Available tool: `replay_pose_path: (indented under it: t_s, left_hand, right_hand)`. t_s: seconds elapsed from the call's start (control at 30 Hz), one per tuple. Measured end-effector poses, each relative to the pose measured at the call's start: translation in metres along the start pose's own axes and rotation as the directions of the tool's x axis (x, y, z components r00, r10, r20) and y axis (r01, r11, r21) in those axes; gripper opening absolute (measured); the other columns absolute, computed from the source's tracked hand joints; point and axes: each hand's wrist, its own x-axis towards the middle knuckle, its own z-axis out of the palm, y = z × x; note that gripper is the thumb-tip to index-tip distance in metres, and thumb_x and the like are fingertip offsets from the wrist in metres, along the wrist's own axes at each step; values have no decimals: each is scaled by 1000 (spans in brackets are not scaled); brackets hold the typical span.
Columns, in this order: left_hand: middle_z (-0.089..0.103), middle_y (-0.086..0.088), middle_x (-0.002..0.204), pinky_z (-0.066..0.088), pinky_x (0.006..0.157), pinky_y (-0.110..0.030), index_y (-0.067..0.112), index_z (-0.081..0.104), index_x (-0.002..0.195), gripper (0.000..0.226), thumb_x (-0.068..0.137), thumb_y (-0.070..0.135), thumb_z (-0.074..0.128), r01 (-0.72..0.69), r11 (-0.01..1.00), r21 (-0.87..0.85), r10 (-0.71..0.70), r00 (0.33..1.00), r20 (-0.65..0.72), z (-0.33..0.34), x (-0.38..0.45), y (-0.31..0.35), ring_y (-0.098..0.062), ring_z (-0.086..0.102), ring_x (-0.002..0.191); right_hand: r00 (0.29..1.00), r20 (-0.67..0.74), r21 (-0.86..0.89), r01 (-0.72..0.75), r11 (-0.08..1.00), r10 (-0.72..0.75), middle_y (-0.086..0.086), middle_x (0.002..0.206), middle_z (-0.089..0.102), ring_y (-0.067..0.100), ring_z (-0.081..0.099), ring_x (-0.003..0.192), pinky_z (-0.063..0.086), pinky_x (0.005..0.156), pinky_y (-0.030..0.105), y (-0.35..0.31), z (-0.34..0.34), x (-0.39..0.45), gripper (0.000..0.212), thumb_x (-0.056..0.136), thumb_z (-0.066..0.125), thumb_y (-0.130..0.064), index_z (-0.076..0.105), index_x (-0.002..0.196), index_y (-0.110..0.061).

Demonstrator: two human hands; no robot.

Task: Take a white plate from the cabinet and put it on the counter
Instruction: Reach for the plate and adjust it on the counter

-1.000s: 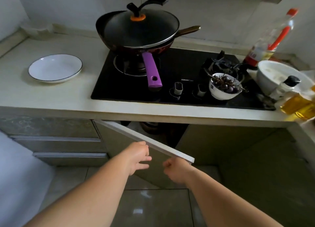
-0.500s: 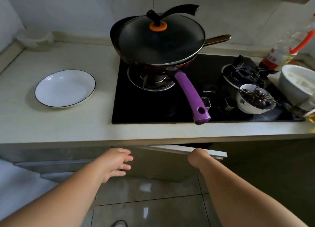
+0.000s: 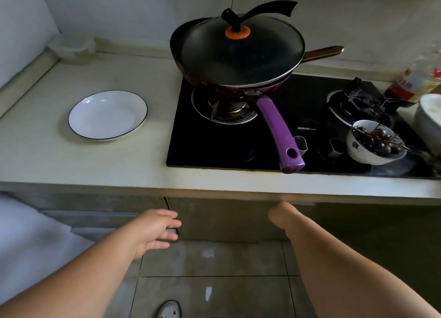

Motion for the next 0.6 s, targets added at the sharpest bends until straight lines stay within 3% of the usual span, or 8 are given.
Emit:
replay_pose_path:
  t_s: [0.07,0.1,0.2,0.27,0.37,0.5,0.6]
  left_hand:
    - [64,-4,110,51,85,-41,14,53,124,35,92,4,44,-7,1000,-20,6,1000,-22,0,-10,-1,-28,64,97]
    - [65,-3,107,51,85,-41,14,54,121,32,92,5,45,-10,1000,-28,10,1000,-27,0,-14,-1,-27,65,95]
    - [66,-3,103,54,80,-39,13,56,115,26,93,7,43,-54,995,-78,49,997,-66,-5,-30,5,-26,66,86]
    - [67,-5,104,54,80,-38,13,56,112,23,94,8,42,-100,988,-115,89,992,-95,-14,-40,12,-26,65,82]
    - [67,-7,105,55,74,-34,12,57,113,24,94,9,42,-188,969,-163,163,975,-152,-38,-48,26,-23,63,79]
    - [67,-6,93,49,61,-27,11,60,110,23,92,9,46,-319,907,-274,223,917,-331,-84,-45,48,-18,58,67]
    - [63,-3,88,48,60,-27,9,60,116,28,90,10,50,-415,865,-282,249,843,-477,-132,-32,65,-18,55,67]
  right_hand:
    - [1000,20,-26,-2,1000,2,2,70,38,11,44,66,46,75,23,4,2,-1,20,99,38,-11,58,95,-6]
    - [998,57,-43,-2,999,4,3,74,44,13,49,76,46,76,23,5,5,-2,21,99,38,-14,55,92,-6]
    - [983,171,-23,68,997,-63,12,109,64,21,62,98,52,93,31,-9,10,-15,30,97,42,-19,56,117,-2]
    - [961,231,87,137,987,-154,18,120,67,22,65,89,54,90,36,-35,13,-28,35,90,49,-14,60,120,-1]
    - [915,234,235,276,932,-329,20,114,70,19,61,77,53,73,32,-83,13,-50,33,88,52,-11,63,116,2]
    - [845,175,385,413,825,-505,9,88,67,21,61,77,52,75,32,-154,7,-73,30,94,44,-13,62,115,-1]
    - [838,78,464,448,764,-539,5,93,62,18,61,71,53,73,32,-208,7,-69,32,93,45,-10,57,123,-8]
